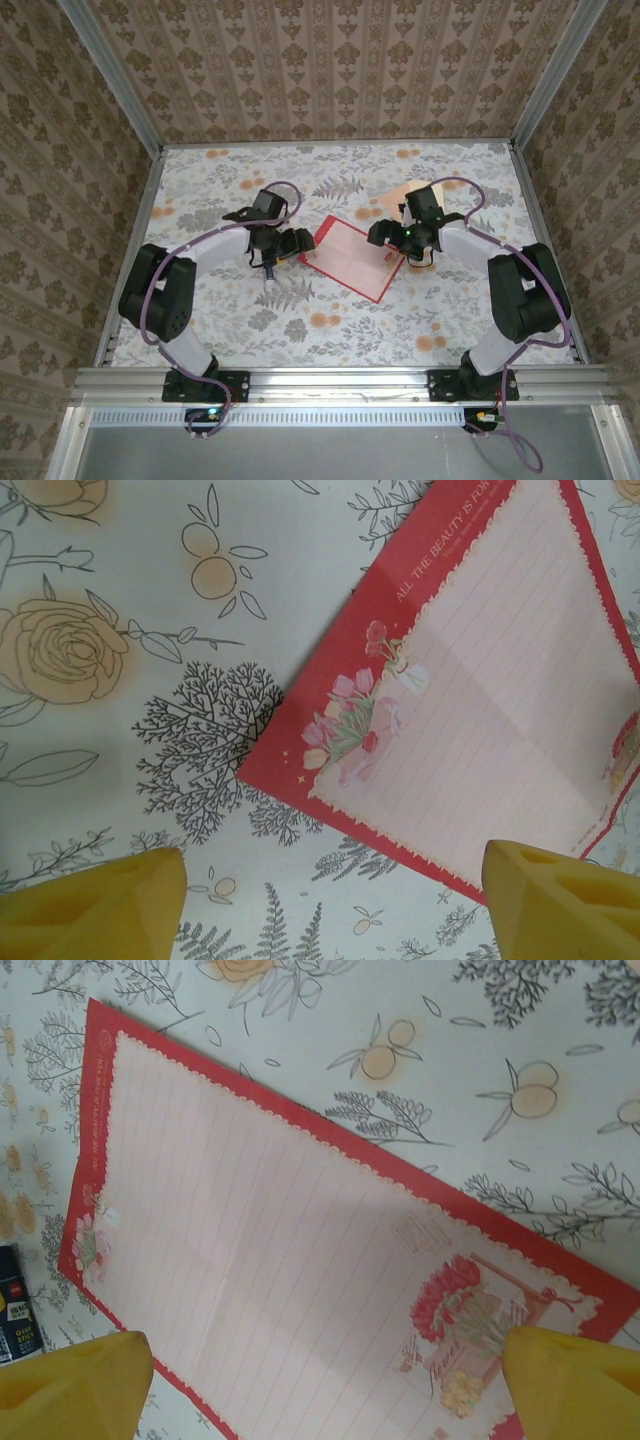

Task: Place the letter into the envelope and seal it

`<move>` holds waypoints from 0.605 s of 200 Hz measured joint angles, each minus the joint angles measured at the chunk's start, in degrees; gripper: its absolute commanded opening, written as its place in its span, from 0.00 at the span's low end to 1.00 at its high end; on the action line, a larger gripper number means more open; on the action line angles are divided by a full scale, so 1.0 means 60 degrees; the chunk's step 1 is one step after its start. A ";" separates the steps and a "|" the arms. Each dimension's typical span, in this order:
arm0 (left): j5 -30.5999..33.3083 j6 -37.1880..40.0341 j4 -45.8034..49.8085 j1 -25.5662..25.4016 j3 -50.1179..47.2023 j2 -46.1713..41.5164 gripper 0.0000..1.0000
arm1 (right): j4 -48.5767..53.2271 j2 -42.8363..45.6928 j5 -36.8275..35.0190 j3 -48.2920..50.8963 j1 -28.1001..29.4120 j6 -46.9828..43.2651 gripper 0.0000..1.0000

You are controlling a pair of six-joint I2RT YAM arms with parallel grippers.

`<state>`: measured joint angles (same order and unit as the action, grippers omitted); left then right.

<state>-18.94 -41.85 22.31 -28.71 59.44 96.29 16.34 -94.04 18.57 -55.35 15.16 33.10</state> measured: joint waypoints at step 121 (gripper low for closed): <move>-0.0499 -0.0291 -0.0685 0.0051 0.0000 0.0707 0.80 | -0.0433 -0.0459 0.0025 0.0353 -0.0004 0.0015 0.91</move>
<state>-21.93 -43.59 18.20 -28.40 59.44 100.53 13.74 -96.79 18.72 -53.23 15.14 33.19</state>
